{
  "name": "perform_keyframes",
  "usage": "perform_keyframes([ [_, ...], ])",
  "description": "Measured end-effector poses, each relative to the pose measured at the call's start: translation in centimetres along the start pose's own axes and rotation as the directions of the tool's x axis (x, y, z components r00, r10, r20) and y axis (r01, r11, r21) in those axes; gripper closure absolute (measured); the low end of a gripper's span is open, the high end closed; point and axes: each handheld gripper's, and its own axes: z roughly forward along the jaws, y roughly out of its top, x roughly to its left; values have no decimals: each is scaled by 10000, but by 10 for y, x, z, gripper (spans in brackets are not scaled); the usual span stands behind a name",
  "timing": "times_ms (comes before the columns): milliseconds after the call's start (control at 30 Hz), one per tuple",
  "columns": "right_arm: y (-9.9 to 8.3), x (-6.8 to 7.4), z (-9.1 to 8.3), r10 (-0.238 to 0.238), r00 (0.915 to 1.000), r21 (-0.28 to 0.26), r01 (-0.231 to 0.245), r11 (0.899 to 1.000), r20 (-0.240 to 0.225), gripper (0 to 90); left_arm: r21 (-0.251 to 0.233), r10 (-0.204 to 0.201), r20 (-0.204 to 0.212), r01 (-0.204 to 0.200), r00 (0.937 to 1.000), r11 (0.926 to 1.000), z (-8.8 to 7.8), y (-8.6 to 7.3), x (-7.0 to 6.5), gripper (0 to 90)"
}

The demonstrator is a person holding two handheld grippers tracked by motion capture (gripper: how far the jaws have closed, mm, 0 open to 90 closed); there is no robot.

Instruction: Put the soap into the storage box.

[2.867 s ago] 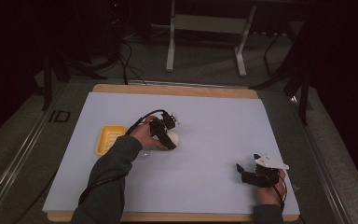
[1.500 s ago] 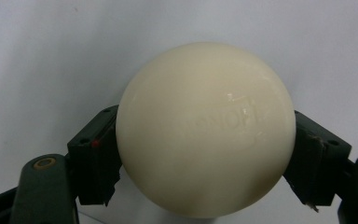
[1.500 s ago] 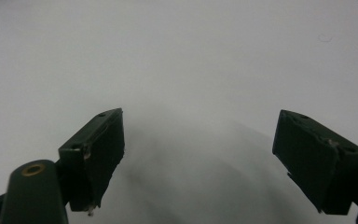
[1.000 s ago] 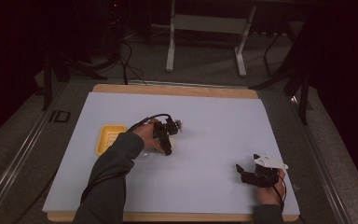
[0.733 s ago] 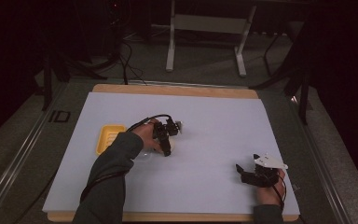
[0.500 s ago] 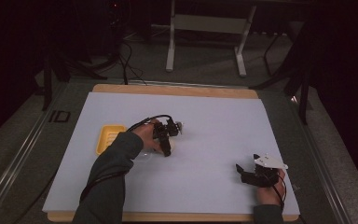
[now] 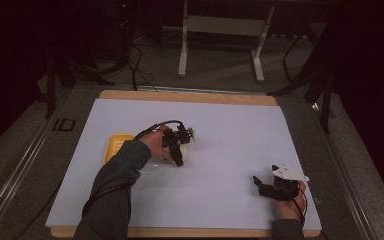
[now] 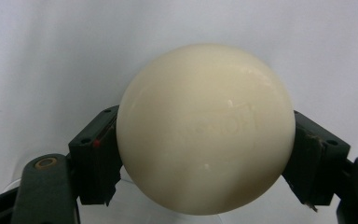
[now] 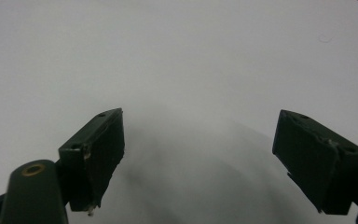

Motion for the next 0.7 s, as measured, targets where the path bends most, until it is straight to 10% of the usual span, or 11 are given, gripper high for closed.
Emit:
perform_keyframes([
  [700,0,0,0,37,10000,-26,-37,10000,30,167,-194,-187,-355,180,9992,9996,-33,-14,3,235],
])
